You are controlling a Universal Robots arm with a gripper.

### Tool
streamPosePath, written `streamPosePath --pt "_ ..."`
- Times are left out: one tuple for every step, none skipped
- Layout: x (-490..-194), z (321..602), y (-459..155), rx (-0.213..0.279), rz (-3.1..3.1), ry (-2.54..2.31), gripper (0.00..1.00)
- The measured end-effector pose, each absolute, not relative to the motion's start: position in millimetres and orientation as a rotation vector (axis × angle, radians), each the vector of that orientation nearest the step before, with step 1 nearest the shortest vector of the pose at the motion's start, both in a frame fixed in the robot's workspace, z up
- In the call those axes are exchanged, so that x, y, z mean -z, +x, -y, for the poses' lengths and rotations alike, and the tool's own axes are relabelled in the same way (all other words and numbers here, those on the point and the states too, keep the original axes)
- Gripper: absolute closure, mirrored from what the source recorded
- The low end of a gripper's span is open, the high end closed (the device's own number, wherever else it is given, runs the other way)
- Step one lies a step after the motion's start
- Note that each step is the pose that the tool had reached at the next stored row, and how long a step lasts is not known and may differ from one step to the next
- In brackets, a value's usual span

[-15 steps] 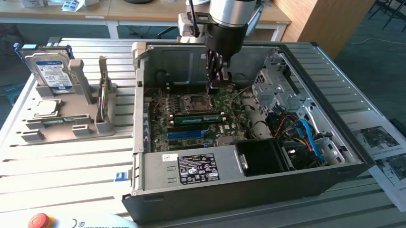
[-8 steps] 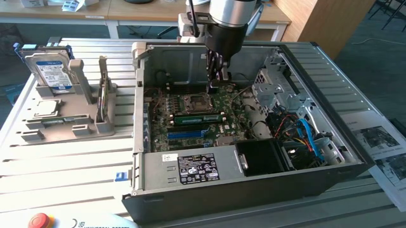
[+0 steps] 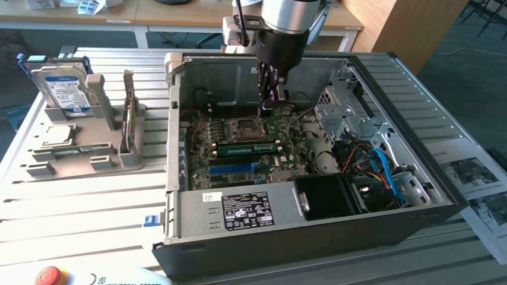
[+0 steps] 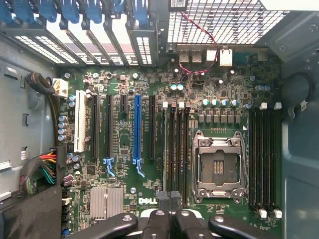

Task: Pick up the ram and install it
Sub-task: 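Press down the ram until it locks into place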

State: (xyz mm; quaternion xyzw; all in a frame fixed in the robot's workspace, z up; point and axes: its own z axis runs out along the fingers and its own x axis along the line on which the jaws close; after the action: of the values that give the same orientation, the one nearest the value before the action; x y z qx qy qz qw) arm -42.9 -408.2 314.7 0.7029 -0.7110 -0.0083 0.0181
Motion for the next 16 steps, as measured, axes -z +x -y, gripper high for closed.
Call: streamPosePath --pt "-315 408 -43 0.026 2.208 2.183 0.9" --pt "-315 408 -43 0.026 2.208 2.183 0.9" --pt "-315 408 -43 0.026 2.208 2.183 0.9" --pt "-315 408 -42 0.026 2.208 2.183 0.9" --pt "-315 408 -41 0.026 2.208 2.183 0.9" --pt "-315 408 -40 0.026 2.208 2.183 0.9" --pt "-315 408 -38 0.026 2.208 2.183 0.9" --pt "-315 408 -36 0.026 2.208 2.183 0.9" --pt "-315 408 -33 0.026 2.208 2.183 0.9" --pt "-315 408 -31 0.026 2.208 2.183 0.9" --pt "-315 408 -29 0.026 2.208 2.183 0.9" --pt "-315 408 -26 0.026 2.208 2.183 0.9" --pt "-315 408 -24 0.026 2.208 2.183 0.9" --pt "-315 408 -22 0.026 2.208 2.183 0.9" --pt "-315 408 -20 0.026 2.208 2.183 0.9" --pt "-315 408 -18 0.026 2.208 2.183 0.9"
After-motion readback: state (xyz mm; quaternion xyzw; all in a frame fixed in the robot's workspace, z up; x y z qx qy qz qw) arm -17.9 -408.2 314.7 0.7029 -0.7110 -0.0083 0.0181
